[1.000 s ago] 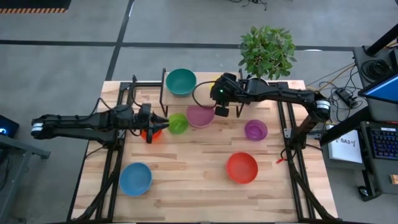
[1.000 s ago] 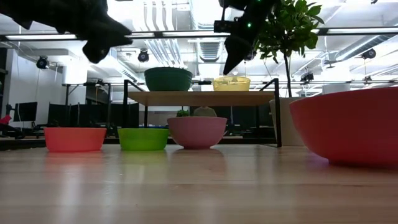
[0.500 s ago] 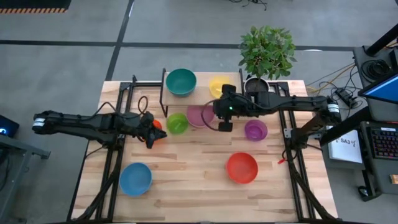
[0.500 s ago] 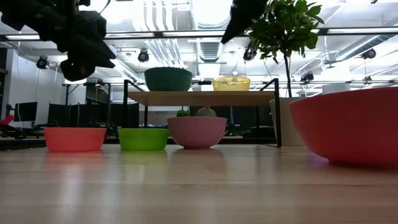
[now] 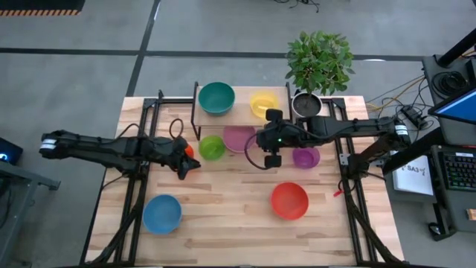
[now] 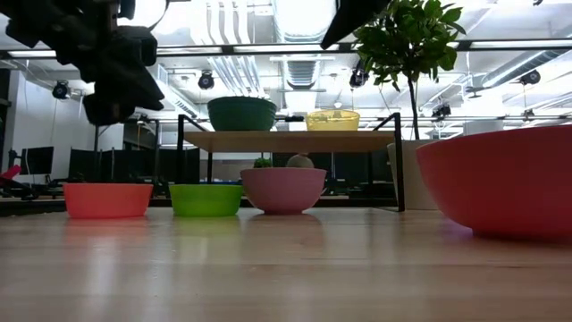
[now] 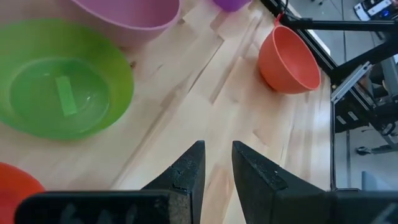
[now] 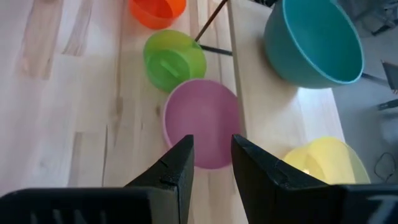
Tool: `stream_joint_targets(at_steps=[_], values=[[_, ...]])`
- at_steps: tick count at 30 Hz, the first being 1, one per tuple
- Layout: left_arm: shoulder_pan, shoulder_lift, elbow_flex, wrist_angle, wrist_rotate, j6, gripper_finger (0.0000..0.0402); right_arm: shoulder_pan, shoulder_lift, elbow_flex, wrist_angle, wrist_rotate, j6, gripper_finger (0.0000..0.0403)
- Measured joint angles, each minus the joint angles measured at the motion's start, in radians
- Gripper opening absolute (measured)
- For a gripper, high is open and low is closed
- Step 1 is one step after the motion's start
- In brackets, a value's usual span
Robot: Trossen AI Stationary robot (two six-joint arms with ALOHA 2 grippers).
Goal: Place and stack bowls onto a shelf
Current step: Stack the small orange bowl on the yellow bowl on the shelf
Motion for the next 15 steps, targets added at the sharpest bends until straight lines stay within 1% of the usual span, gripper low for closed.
stream_joint_targets(at_steps=[5, 9, 12, 15], values=[[0.0, 0.033, 0.0, -0.002, 0.002, -0.054, 0.0063, 0.0, 0.0, -0.018, -0.028, 0.0, 0.036, 0.0093], [-0.004, 0.063, 0.004, -0.011, 0.045, -0.107, 0.0063, 0.007, 0.0, -0.059, -0.03, -0.002, 0.062, 0.0093], [-0.027, 0.096, 0.049, -0.055, 0.058, -0.126, 0.0063, 0.018, -0.006, -0.094, -0.028, -0.004, 0.085, 0.0093], [-0.053, 0.135, 0.117, -0.138, 0.058, -0.126, 0.0063, 0.031, -0.013, -0.133, -0.022, -0.004, 0.104, 0.0093]])
